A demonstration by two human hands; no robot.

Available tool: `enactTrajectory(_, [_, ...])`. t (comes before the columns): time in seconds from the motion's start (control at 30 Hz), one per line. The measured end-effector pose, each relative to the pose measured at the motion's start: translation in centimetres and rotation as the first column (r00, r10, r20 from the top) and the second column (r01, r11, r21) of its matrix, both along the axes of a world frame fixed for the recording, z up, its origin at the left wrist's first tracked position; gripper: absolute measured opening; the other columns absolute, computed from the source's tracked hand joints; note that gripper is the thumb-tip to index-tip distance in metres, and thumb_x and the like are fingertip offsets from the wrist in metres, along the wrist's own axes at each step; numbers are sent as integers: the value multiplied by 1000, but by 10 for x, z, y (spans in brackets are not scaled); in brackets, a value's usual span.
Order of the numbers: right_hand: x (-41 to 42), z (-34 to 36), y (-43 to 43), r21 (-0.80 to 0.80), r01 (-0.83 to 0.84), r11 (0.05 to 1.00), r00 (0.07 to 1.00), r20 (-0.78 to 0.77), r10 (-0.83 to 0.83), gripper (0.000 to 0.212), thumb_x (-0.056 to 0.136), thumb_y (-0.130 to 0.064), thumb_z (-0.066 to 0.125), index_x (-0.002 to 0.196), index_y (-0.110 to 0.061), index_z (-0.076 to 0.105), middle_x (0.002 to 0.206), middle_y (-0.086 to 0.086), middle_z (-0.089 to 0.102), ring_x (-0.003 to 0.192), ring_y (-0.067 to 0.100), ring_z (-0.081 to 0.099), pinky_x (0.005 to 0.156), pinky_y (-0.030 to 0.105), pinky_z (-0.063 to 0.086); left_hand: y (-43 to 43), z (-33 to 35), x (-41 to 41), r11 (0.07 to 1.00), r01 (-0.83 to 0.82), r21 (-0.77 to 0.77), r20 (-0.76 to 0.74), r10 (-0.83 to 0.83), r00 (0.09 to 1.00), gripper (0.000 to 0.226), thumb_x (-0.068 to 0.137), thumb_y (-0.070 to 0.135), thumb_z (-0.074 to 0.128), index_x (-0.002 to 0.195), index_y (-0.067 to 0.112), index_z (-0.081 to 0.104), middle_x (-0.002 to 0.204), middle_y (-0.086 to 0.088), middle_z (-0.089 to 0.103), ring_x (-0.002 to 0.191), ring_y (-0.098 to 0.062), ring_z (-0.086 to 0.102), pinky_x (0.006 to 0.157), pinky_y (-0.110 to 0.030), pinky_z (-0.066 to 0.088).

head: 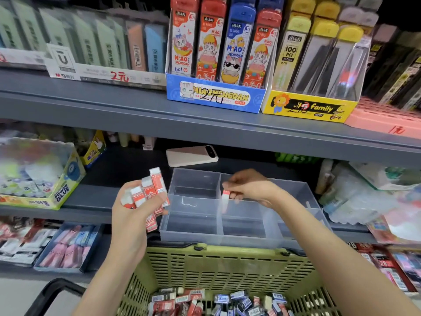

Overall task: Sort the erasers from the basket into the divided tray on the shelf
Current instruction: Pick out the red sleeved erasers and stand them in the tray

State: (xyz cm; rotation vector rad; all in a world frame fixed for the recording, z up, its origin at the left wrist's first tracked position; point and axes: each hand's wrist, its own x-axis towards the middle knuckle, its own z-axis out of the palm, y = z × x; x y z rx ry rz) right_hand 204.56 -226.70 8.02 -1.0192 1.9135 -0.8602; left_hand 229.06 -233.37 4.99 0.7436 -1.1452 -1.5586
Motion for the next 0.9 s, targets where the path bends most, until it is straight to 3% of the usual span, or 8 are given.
enactTrajectory(0.1, [4,-8,-4,-22,122,992,985,-118,-124,18,85,-23,68,79,-6,65,61,7,63,48,10,55,63,24,49,0,0,1,1000,14,11,-15,-14,1000,32,69,7,72,81,37,67,77,9,70,71,-7,69,56,-21,55])
enactTrajectory(0.2, [8,-12,-6,-17,144,989,959,-245,-144,19,82,-27,71,74,-10,65,73,12,70,66,18,66,77,29,51,-1,-1,2,999,18,29,-24,-17,1000,34,73,2,71,85,34,66,77,8,71,71,-8,69,55,-22,55])
enactTrajectory(0.33, [8,-7,-12,261,48,964,876,-475,84,26,85,-26,65,102,-7,72,109,9,69,102,24,63,89,26,47,0,-2,2,999,32,27,-18,-32,999,30,64,14,73,83,38,67,79,12,71,74,-6,69,58,-22,56])
enactTrajectory(0.5, [7,-3,-10,357,55,933,916,-389,95,39,86,-32,64,114,-5,65,118,11,64,107,25,60,96,34,49,0,-1,3,999,36,4,-8,-36,999,31,62,17,73,84,37,67,79,11,70,74,-6,69,58,-21,56])
enactTrajectory(0.6, [9,8,-2,343,36,938,942,-325,82,33,89,-32,61,101,-2,67,102,9,65,97,26,60,87,30,48,3,3,2,999,45,-24,3,-45,999,32,62,16,74,86,35,66,79,10,70,73,-7,68,58,-22,56])
enactTrajectory(0.7, [20,21,8,111,27,993,893,-450,26,29,93,-27,54,90,-3,71,90,9,70,85,25,64,77,30,50,8,9,-3,993,108,-47,38,-106,994,36,61,14,78,89,33,65,80,8,70,73,-10,68,57,-22,55])
enactTrajectory(0.8, [51,35,28,-309,30,951,999,-23,-39,16,90,-26,61,84,-16,72,74,-2,71,63,5,60,59,19,48,13,18,-10,980,183,-79,126,-172,977,39,59,12,80,89,32,65,81,5,70,73,-13,68,56,-24,55])
enactTrajectory(0.9, [79,39,38,-366,-57,929,985,133,113,5,86,-24,66,88,-25,70,71,-9,68,61,-1,57,53,19,47,15,29,-15,937,324,-129,179,-299,937,34,55,19,81,84,31,67,78,2,70,68,-15,67,54,-26,54])
